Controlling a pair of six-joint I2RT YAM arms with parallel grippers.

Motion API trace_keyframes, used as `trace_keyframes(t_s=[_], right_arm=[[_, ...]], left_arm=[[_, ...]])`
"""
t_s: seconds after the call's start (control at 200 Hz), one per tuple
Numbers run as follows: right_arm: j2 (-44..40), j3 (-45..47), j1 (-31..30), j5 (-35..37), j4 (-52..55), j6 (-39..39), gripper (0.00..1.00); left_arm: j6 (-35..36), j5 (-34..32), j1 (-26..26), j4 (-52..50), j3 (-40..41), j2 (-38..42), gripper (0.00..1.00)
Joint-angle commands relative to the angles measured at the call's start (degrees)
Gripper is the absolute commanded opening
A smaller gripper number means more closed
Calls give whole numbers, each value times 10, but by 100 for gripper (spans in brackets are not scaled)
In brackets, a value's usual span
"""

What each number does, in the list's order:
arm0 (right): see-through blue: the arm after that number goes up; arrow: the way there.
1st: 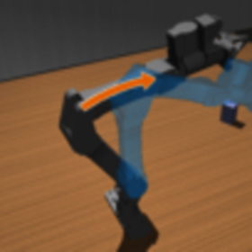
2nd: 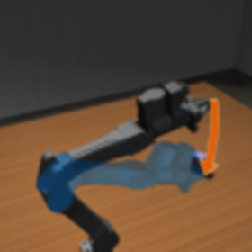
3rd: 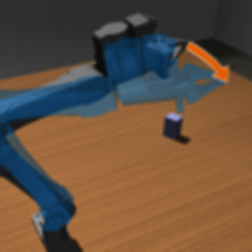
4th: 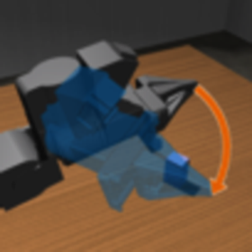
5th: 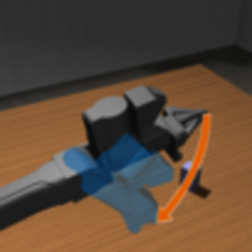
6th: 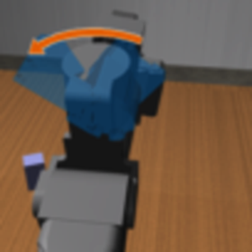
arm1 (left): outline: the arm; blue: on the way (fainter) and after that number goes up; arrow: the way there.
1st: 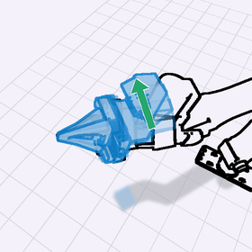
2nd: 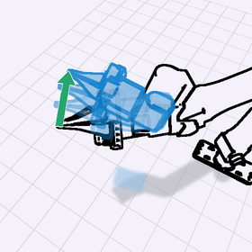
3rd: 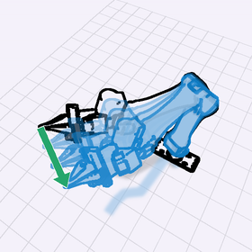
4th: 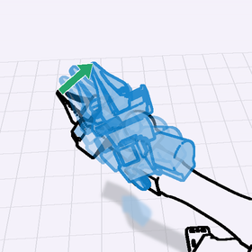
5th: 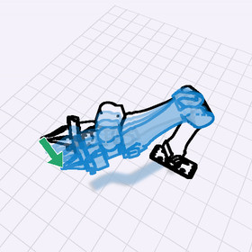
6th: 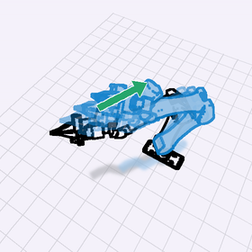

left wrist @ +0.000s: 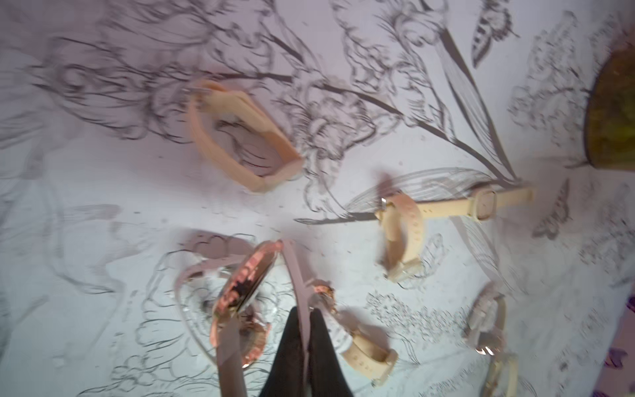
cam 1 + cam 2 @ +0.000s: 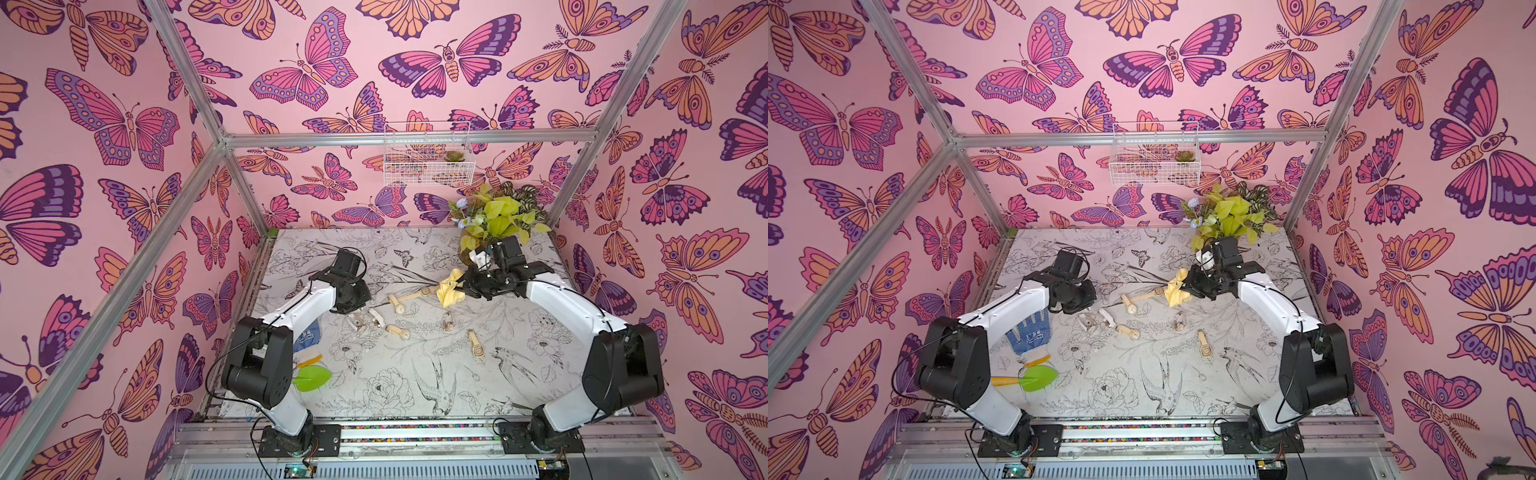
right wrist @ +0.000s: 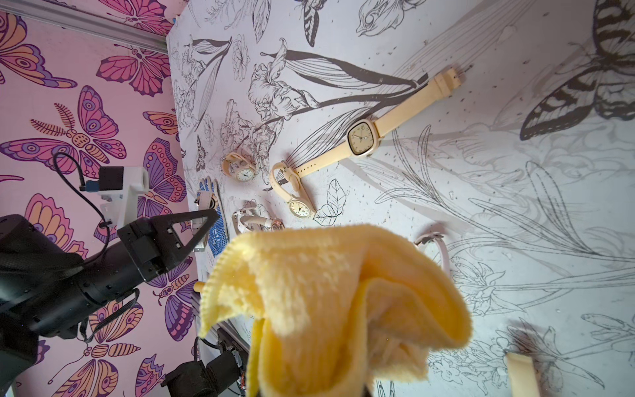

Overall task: Wipe the watch dial
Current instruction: Place the watch at the center of the board.

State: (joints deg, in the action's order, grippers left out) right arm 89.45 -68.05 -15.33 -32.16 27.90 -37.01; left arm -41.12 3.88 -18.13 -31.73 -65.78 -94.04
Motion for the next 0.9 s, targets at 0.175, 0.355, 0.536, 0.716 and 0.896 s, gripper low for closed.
trace_keyframes(t_s=[0.175, 0.355, 0.536, 0.716, 0.896], right_arm=[[2, 3, 6, -10, -13, -2, 0], [2, -1, 5, -11, -12, -2, 0], [21, -9, 6, -13, -4, 3, 0], [26, -23, 7, -11, 10, 10, 0], [25, -28, 8, -10, 15, 12, 0]], left_arm=[[-46, -105, 59, -96, -37, -61, 0], [-56, -140, 72, -97, -57, -98, 0], [-63, -152, 74, -93, -87, -152, 0], [-72, -147, 75, -92, -111, -194, 0], [-76, -134, 74, -88, -114, -214, 8]])
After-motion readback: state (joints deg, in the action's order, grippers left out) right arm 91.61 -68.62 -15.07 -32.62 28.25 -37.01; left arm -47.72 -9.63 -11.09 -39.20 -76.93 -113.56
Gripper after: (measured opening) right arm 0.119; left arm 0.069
